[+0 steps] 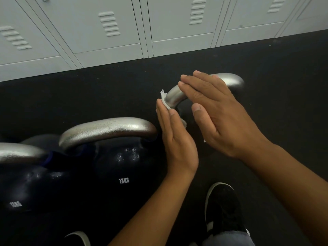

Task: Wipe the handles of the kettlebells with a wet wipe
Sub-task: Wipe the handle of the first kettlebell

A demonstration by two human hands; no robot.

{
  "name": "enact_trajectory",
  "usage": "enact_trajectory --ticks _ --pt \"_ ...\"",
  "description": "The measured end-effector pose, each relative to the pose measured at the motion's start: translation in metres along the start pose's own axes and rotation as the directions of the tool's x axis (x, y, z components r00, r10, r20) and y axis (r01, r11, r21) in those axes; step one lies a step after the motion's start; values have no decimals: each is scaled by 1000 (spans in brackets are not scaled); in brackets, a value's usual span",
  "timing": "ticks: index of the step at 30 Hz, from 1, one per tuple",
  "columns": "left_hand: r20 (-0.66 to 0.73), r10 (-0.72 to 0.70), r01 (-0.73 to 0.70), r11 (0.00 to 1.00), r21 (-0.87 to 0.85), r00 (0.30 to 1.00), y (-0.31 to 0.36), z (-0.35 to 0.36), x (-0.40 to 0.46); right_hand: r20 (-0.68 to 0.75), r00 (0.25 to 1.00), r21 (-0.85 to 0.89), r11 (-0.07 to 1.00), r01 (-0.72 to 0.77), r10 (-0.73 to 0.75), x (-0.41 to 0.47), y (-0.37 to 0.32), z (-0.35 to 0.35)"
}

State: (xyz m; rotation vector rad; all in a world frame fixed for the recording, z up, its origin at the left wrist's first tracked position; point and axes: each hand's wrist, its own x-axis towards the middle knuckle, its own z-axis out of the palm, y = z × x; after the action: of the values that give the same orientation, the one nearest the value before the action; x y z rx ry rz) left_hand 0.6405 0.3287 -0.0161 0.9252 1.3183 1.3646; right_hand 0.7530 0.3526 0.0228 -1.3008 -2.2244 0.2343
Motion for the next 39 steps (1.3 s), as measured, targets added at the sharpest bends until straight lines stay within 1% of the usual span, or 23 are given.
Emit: enact_trajectory --ticks 2,5,8,11,13,17,20,23,25,29,33,39 --pt "19 -8 8 1000 7 1000 2 -2 1 -15 1000 7 1000 -6 6 -1 0 0" --pt "58 36 -39 998 45 998 2 -3 -9 -31 999 15 1000 -11 11 -2 0 -1" --pt "89 39 -47 995 92 995 3 -1 -15 -46 999 26 999 -22 23 -3 -1 1" --pt "105 77 -88 991 102 991 7 -1 -8 -56 998 26 999 -18 20 -3 0 1" --pt "116 94 -110 984 138 989 10 -2 1 -60 998 24 1000 -21 22 -4 0 1" --pt "110 81 -101 976 195 991 15 -5 15 -70 997 34 999 -32 34 -4 -1 2" --pt "135 106 -134 967 218 985 14 -6 8 -75 997 36 999 -29 32 -4 -1 3" --pt "173 166 -208 942 263 971 7 -6 -9 -67 997 19 999 -27 29 -4 0 3" --pt "168 200 -241 929 281 965 3 -7 -13 -71 997 7 1000 -24 25 -4 2 2" --pt "167 207 -252 910 329 964 4 -8 -5 -82 996 3 1000 -26 27 -4 1 2" --pt "180 205 -264 866 425 962 14 -5 12 -90 995 9 999 -37 38 -6 1 2" --pt "241 283 -367 804 468 928 7 -12 -5 -121 992 13 999 -42 43 -10 3 6"
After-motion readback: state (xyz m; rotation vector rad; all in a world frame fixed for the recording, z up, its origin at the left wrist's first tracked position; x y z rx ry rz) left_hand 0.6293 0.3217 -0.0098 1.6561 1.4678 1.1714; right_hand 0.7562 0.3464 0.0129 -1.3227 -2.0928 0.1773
